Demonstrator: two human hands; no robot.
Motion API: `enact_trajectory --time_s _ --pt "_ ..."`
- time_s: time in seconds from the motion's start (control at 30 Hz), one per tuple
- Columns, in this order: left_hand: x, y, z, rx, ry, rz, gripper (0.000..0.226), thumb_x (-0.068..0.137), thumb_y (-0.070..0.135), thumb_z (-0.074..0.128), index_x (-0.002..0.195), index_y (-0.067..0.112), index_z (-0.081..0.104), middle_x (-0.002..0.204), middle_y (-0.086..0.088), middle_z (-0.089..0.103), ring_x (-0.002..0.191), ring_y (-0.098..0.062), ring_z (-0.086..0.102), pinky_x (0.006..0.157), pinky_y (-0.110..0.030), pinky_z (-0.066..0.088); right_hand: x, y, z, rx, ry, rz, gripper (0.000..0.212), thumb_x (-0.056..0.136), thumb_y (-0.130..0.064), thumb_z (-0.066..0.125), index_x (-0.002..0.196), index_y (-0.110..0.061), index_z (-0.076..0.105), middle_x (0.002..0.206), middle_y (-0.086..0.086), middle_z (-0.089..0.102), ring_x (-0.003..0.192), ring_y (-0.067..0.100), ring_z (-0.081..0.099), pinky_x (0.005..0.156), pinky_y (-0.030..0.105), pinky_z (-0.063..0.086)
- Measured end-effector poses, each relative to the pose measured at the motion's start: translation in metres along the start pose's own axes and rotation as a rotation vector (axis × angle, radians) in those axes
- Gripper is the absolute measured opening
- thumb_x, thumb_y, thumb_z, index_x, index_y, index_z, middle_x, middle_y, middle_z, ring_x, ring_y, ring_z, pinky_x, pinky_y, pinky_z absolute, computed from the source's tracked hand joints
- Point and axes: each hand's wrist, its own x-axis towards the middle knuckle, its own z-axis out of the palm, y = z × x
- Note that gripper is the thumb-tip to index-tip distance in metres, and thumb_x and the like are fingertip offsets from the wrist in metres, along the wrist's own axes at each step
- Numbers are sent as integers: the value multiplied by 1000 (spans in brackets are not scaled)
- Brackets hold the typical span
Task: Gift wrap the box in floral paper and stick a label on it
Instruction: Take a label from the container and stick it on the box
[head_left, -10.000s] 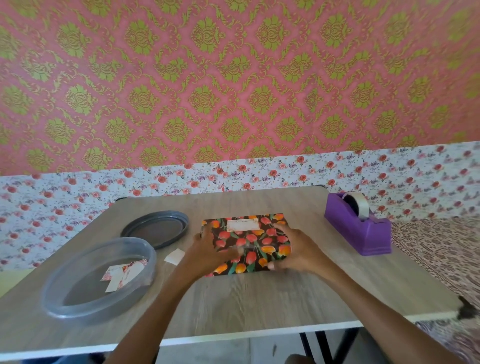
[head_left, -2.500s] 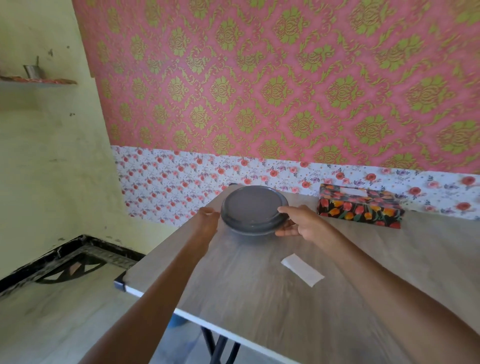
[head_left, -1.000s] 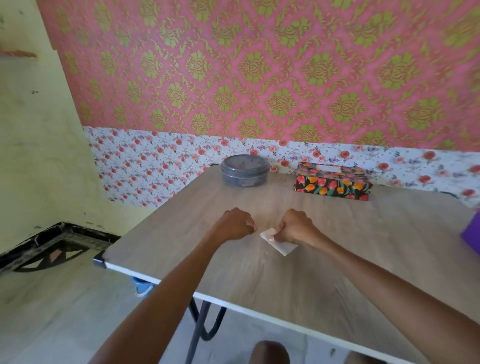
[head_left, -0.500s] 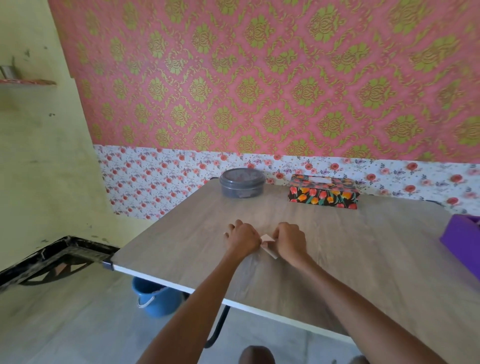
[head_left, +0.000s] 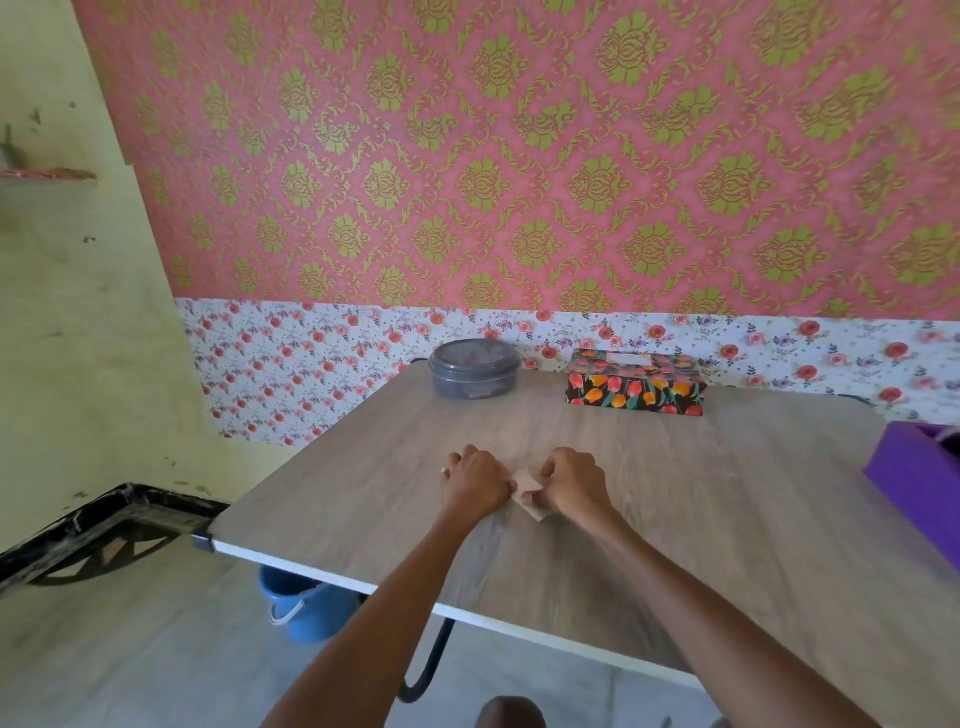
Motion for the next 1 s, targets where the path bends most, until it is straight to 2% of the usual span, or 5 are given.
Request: enact_trajectory --time_s 0.27,0.53,0.7,0.9,1.0 --pt "-3 11 -11 -477 53 71 5 83 13 73 86 15 70 85 -4 69 79 -18 63 73 -32 54 6 11 -18 413 22 -17 15 82 -21 77 95 -21 71 105 -2 68 89 12 58 68 21 46" --pt "19 43 -47 -1237 -149 20 10 97 15 58 98 8 65 98 -13 71 82 -25 72 68 -33 59 45 5 -67 865 -23 -73 21 79 -4 75 97 -11 69 100 8 70 90 21 67 58 25 53" --pt "100 61 -51 -1346 -297 -55 11 93 13 63 102 7 66 98 -16 71 81 -25 72 72 -32 61 123 -1 -82 891 19 -158 16 80 7 70 93 -2 73 98 11 71 87 20 67 56 21 53" --pt "179 86 -53 -1214 -177 -36 13 86 -3 67 92 8 69 87 -8 70 70 -14 70 62 -25 58 191 -9 -98 1127 -66 -38 29 94 2 46 88 -3 75 91 11 73 77 20 70 58 23 54" --pt "200 103 -70 -1163 -186 1 15 87 -5 66 95 7 70 82 -8 70 74 -18 69 60 -24 55 204 -18 -127 1089 -118 -27 17 91 -3 57 89 -5 74 82 5 72 70 14 70 54 22 52"
